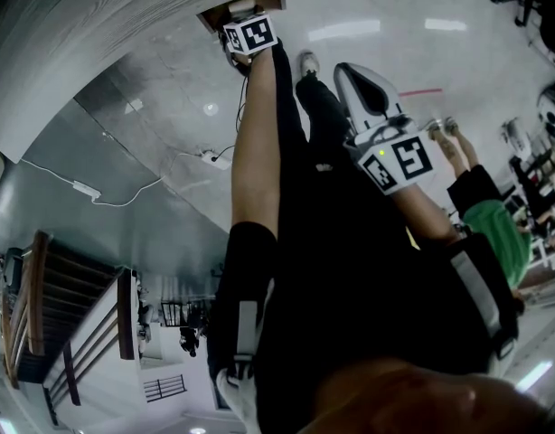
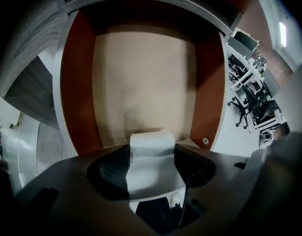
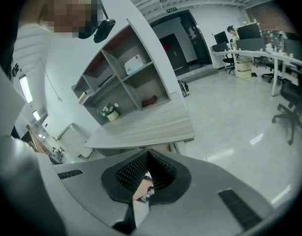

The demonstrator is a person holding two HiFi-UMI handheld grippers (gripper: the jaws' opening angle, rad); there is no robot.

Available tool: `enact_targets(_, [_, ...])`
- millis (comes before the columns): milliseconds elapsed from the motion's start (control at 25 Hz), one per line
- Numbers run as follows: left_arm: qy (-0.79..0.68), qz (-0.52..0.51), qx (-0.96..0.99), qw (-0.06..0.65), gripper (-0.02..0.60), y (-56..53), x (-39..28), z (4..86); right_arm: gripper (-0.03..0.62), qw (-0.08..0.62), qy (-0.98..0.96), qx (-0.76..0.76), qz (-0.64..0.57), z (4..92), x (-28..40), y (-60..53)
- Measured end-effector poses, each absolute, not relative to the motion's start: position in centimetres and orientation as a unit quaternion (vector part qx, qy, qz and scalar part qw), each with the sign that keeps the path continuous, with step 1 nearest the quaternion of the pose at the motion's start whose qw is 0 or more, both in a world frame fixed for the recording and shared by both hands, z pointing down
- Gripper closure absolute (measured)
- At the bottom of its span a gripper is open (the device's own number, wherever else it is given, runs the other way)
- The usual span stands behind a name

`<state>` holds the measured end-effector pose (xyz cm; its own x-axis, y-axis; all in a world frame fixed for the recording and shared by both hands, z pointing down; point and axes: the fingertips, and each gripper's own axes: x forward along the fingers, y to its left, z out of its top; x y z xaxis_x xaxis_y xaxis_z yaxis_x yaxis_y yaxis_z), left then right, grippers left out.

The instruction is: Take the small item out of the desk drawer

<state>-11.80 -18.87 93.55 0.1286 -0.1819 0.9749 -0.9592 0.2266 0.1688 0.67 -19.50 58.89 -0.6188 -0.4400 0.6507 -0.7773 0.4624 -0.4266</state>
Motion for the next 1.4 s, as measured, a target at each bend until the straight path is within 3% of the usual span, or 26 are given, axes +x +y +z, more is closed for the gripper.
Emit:
enact_targets(720, [-0.561, 0.329, 0.542, 0.533, 0.325, -17.9, -10.9, 91.9, 0.595, 0.223, -0.829, 0.380, 0.346, 57.5, 3.2, -18.1])
enact_targets(1400, [-0.616, 0.271, 0.584, 0.454, 0.327, -16.0, -9.2, 78.6, 0.595, 0.173, -0.867, 0.376, 0.279, 50.3, 7.1, -13.7])
